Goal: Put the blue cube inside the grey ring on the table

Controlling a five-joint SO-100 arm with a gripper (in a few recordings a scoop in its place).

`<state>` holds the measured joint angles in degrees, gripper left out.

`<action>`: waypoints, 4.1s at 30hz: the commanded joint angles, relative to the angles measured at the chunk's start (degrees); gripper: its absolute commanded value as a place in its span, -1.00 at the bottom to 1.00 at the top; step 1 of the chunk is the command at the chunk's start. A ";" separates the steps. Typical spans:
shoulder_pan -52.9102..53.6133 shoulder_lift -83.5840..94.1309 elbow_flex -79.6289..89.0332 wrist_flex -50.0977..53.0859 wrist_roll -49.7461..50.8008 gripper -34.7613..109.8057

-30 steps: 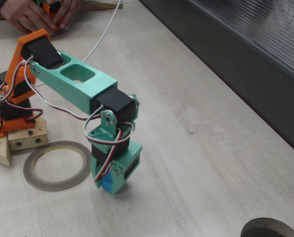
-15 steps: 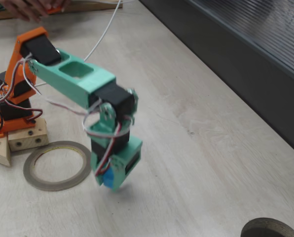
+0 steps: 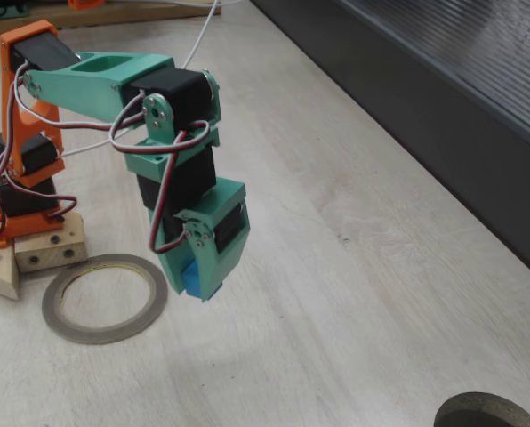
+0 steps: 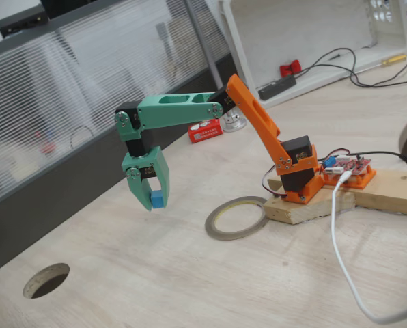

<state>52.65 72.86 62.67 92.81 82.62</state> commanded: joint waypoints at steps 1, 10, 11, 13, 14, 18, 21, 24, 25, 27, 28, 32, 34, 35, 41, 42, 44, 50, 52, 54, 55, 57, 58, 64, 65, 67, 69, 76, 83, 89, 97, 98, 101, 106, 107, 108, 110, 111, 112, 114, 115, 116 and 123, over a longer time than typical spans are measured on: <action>0.62 3.43 0.09 0.97 0.53 -0.43; 0.62 4.04 0.18 0.97 0.44 -0.43; 0.62 4.13 0.18 0.97 0.44 -0.43; 0.62 4.22 0.18 0.97 0.62 -0.43; 0.62 4.22 0.18 0.97 0.70 -0.43; 0.70 4.31 0.62 0.97 0.53 -0.43; 0.70 4.57 4.66 0.97 0.44 -0.43; 0.62 8.00 9.40 0.62 0.44 -0.43; 0.62 9.93 10.55 0.53 0.44 -0.43; 0.62 13.36 12.57 0.44 0.44 -0.43; 0.62 14.59 13.45 0.44 0.44 -0.43; 0.70 16.96 17.84 0.44 0.44 -0.43; 0.70 17.84 20.48 0.44 0.44 -0.43; 0.70 18.54 21.71 0.44 0.44 -0.43; 0.70 24.43 30.06 0.35 0.44 -0.43; 0.70 25.05 31.46 0.35 0.44 -0.43; 1.32 26.10 34.01 0.35 0.44 -0.43; 8.70 31.29 40.43 0.35 0.79 -0.43; 9.23 33.05 43.07 0.35 0.79 -0.43; 9.23 34.19 45.97 0.35 0.79 -0.43; 9.23 34.72 47.29 0.35 0.70 -0.43; 9.23 35.86 49.75 0.35 0.62 -0.43; 9.23 36.56 50.71 0.35 0.62 -0.43; 9.23 40.61 58.10 0.26 0.79 -0.43; 9.23 40.96 59.50 0.18 0.79 -0.43; 9.23 41.66 61.88 0.18 0.79 -0.43; 9.23 42.19 63.54 0.09 0.79 -0.43; 9.23 42.45 67.41 -7.12 0.79 -0.43; 9.23 42.45 72.25 -14.77 0.79 -0.43; 9.32 42.45 72.25 -18.02 0.79 -0.43; 9.32 42.01 72.25 -18.46 0.79 -0.43; 9.32 41.92 72.25 -18.46 0.79 -0.43; 9.32 41.84 72.25 -18.46 0.62 -0.43; 9.32 41.57 72.25 -17.75 0.70 -0.42; 9.23 41.57 72.25 -17.75 0.70 -0.43; 9.23 41.57 72.25 -17.75 0.62 -0.43; 8.88 41.57 72.25 -17.75 0.53 -0.43; 9.23 41.57 72.25 -17.67 0.62 -0.43; 9.23 41.57 72.25 -17.67 0.53 -0.43; 9.23 41.57 72.25 -17.67 0.53 -0.43; 9.23 41.57 72.25 -17.67 0.53 -0.43; 9.23 41.57 72.25 -18.11 0.53 -0.43; 9.23 41.48 72.33 -17.75 0.62 -0.42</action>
<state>60.82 113.47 134.82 74.88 82.62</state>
